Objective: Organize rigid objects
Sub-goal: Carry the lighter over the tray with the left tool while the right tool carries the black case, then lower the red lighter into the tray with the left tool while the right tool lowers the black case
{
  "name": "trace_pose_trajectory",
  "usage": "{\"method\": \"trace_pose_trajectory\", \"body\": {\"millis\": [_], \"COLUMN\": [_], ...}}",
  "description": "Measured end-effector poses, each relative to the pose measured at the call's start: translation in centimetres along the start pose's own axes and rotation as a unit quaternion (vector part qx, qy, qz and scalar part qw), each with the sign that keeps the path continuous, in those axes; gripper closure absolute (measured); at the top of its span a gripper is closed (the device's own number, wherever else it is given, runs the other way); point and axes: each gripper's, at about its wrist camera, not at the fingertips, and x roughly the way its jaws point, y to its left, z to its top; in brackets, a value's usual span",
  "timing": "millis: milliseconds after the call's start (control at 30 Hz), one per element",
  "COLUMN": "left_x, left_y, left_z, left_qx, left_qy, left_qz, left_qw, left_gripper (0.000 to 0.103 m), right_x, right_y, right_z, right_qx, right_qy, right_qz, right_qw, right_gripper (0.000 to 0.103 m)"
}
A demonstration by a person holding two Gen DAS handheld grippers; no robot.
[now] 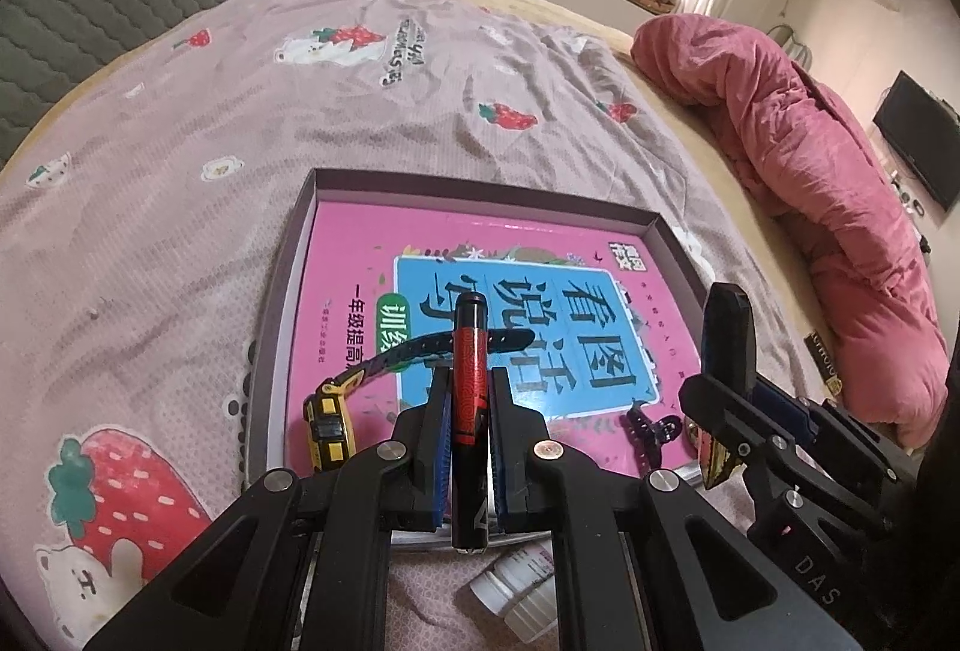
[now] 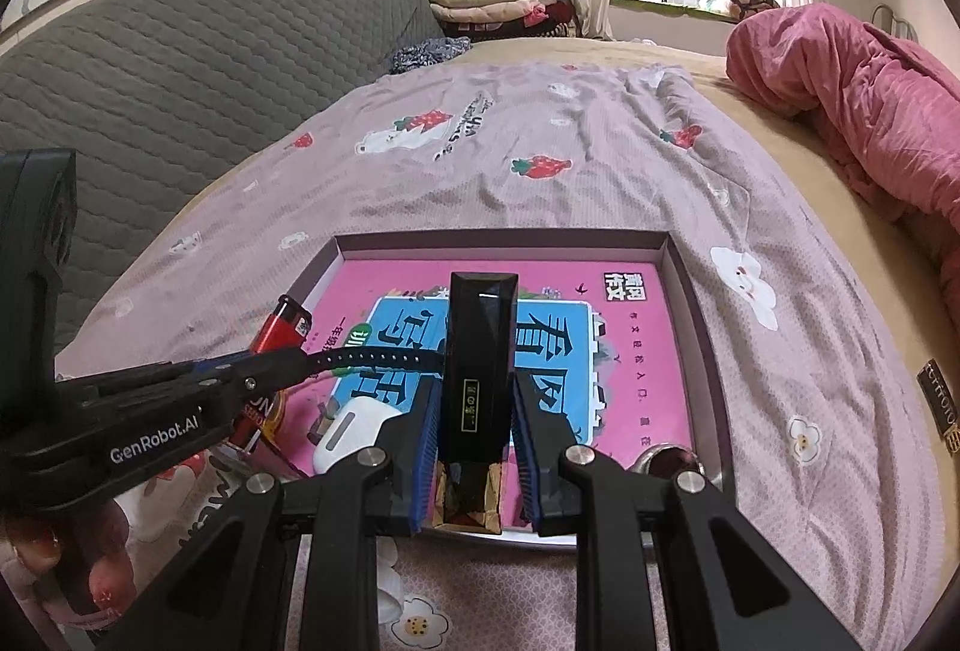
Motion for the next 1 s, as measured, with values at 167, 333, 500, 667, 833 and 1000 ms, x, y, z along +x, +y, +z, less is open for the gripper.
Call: {"method": "trace_pose_trajectory", "body": {"millis": [167, 333, 500, 667, 833, 1000], "left_x": [0.5, 1.0, 1.4, 1.8, 2.4, 2.8], "left_y": [-0.1, 0.2, 0.3, 0.2, 0.4, 0.9], "left_z": [-0.2, -0.5, -0.6, -0.5, -0.6, -0.8], "left_qx": [0.004, 0.003, 0.005, 0.003, 0.000, -0.004], "left_qy": [0.009, 0.014, 0.017, 0.017, 0.021, 0.024], "left_qz": [0.002, 0.006, 0.009, 0.004, 0.005, 0.005], "left_qw": [1.0000, 0.9999, 0.9998, 0.9998, 0.9998, 0.9997], "left_gripper": [0.093, 0.093, 0.093, 0.093, 0.093, 0.093], "right_x": [1.2, 2.6, 3.4, 3.8, 4.2, 4.5], "right_y": [0.3, 0.7, 0.9, 0.8, 0.8, 1.1], "right_z": [-0.1, -0.5, -1.1, -1.9, -2.1, -2.1], "right_qx": [0.005, 0.002, 0.003, 0.003, 0.001, -0.002], "right_qy": [0.008, 0.019, 0.028, 0.037, 0.044, 0.050], "right_qz": [0.006, 0.007, 0.002, -0.002, -0.004, -0.004], "right_qw": [1.000, 1.000, 1.000, 0.999, 0.999, 0.999], "right_gripper": [0.079, 0.079, 0.079, 0.079, 0.079, 0.079]}}
